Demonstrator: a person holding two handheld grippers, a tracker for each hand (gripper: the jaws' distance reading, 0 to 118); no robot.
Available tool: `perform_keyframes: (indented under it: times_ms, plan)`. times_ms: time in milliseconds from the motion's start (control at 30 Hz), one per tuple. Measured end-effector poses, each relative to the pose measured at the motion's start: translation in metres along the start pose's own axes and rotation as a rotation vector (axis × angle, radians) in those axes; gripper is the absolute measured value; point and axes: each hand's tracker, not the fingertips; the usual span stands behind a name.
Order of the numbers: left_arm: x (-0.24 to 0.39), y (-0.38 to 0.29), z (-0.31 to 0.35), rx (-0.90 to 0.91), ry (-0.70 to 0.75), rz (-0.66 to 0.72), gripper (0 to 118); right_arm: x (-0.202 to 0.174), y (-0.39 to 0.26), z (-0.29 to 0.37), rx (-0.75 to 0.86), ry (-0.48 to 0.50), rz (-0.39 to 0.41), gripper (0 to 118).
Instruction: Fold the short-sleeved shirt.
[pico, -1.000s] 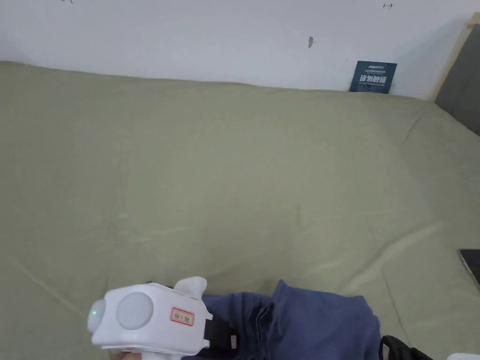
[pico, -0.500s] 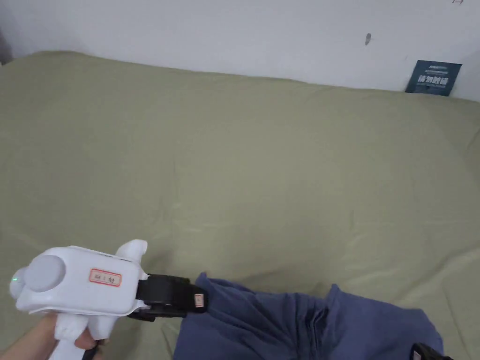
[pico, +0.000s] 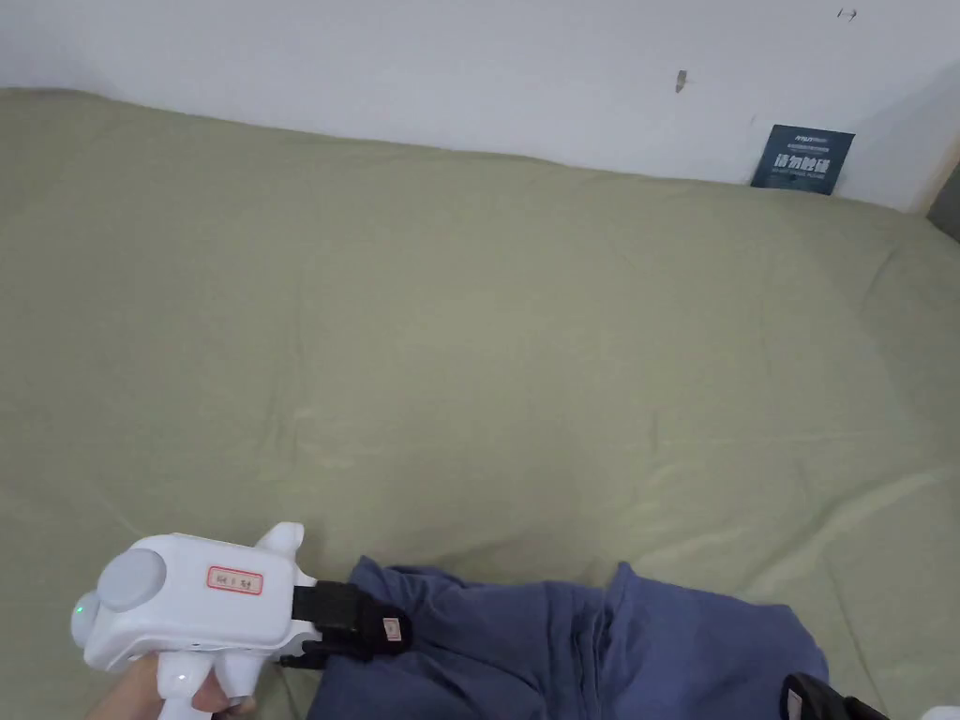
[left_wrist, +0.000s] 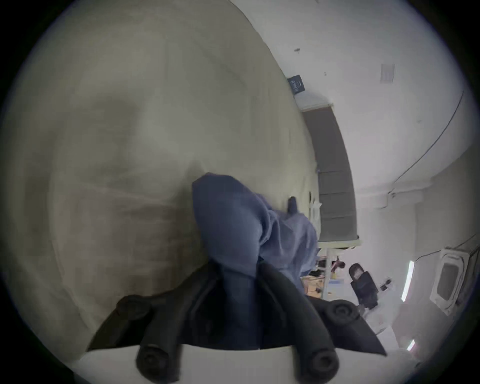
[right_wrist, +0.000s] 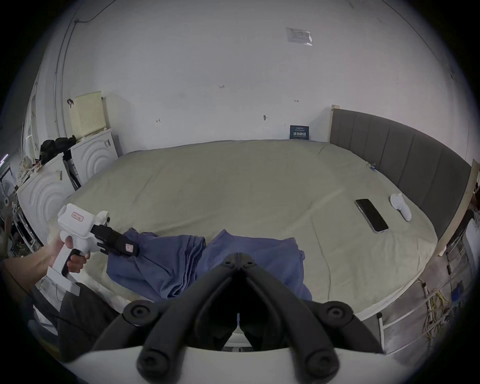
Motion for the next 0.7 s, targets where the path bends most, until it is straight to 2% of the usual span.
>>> perform_keyframes:
  times_ms: [100, 267, 433, 533, 700]
  plan:
    - [0.01, -0.002, 0.022, 0.044, 0.066, -0.058, 10, 0.001, 0.006, 0.005, 0.026, 0.004, -0.008, 0]
    - [0.039, -0.028, 0.1, 0.15, 0.125, -0.024, 10, 0.001, 0.014, 0.006, 0.064, 0.036, -0.009, 0]
    - [0.063, -0.043, 0.186, 0.305, 0.389, -0.088, 10, -0.002, 0.017, 0.006, 0.087, 0.071, 0.012, 0]
    - [0.102, -0.048, 0.184, 0.313, 0.462, -0.132, 10, -0.002, 0.02, 0.008, 0.107, 0.077, 0.016, 0]
    - [0.169, -0.05, 0.129, 0.249, 0.562, -0.252, 10, 0.002, 0.022, 0.022, 0.167, 0.028, 0.043, 0]
